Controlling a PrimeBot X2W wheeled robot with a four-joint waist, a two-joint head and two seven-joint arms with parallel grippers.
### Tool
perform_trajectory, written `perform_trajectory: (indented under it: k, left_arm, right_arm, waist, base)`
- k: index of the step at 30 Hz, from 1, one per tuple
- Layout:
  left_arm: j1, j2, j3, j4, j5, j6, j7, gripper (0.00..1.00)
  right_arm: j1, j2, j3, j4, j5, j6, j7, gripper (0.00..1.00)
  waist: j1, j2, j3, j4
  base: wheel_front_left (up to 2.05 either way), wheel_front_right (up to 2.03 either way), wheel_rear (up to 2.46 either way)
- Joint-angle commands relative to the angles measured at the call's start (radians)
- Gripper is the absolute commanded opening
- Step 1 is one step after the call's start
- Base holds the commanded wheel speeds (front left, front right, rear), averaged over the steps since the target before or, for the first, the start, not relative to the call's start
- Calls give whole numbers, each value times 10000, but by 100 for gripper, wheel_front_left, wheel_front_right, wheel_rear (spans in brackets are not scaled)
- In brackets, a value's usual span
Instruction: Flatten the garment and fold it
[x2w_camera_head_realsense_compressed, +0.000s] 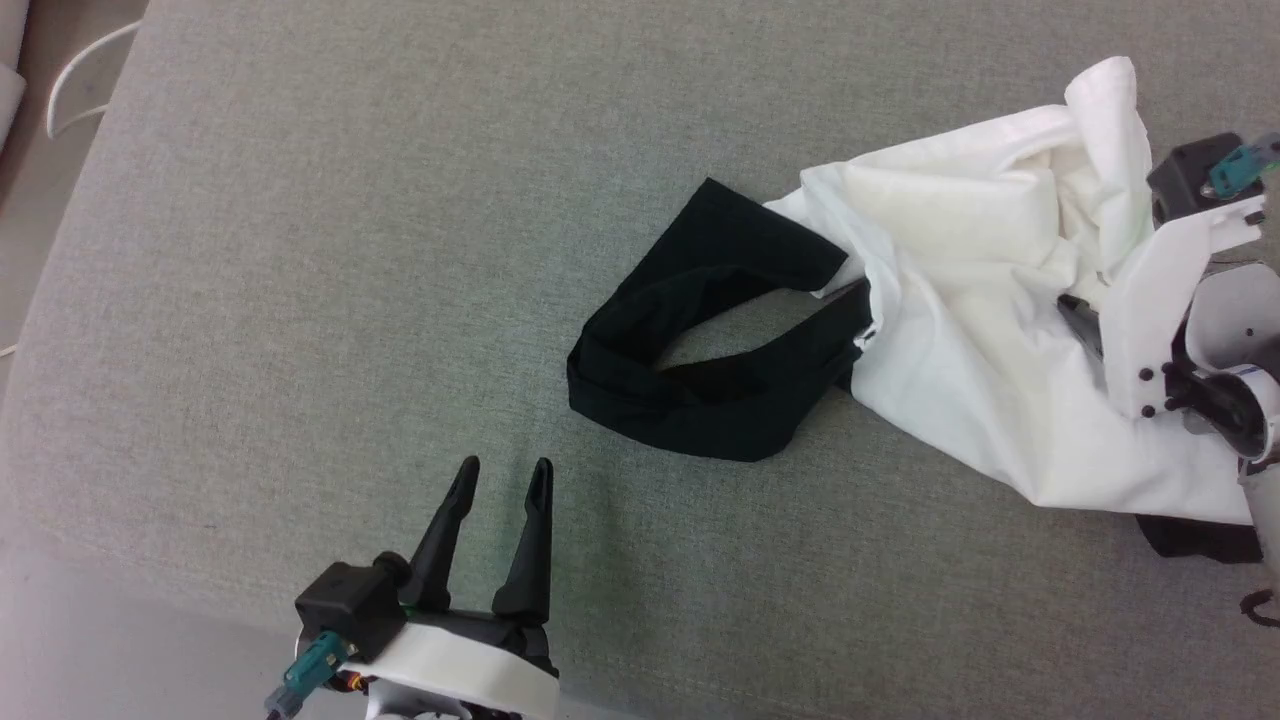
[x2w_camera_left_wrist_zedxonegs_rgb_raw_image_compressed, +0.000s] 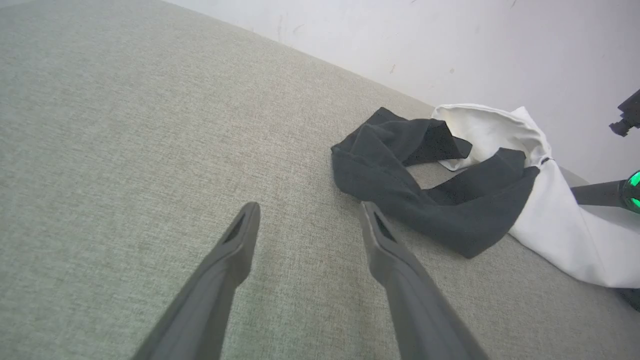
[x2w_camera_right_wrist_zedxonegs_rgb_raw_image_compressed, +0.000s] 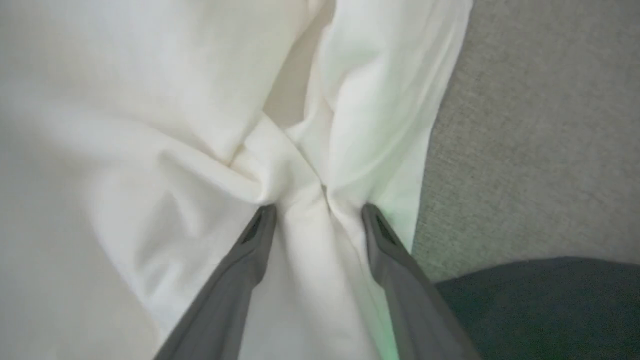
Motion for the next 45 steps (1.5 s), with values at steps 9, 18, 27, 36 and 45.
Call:
perform_trajectory:
  k: [9, 18, 27, 36, 45]
  left_arm:
    - [-208, -20, -46, -18, -28, -13, -47, 100]
    - [-470, -20, -502, -9, -429, 10, -47, 100]
    - [-894, -20, -1019, 88, -744, -27, -47, 100]
    - [-1021, -20, -1135, 250, -825, 50, -47, 100]
    - [-774, -20, -1024, 405, -688, 51, -47, 100]
  right_arm:
    - [-1010, -396, 426, -228, 352, 6, -935, 0]
    - [-3367, -1377, 518, -562, -775, 6, -1855, 0]
    - [-4641, -1654, 703, 1193, -2265, 6, -2774, 40]
    - [-4847, -1102, 1205, 2437, -2439, 6, -3568, 100]
    - [-4678, -1172, 2051, 1789, -644, 6, -2898, 100]
  waist:
    - [-1, 0, -118, -163]
    - [-1, 0, 764, 462]
    - [-1, 0, 1680, 1380]
    - [-1, 0, 1508, 1253]
    - [-1, 0, 473, 775]
  base:
    - [0, 0, 0]
    - [0, 0, 0]
    - [0, 0, 0]
    - [0, 0, 0]
    - [0, 0, 0]
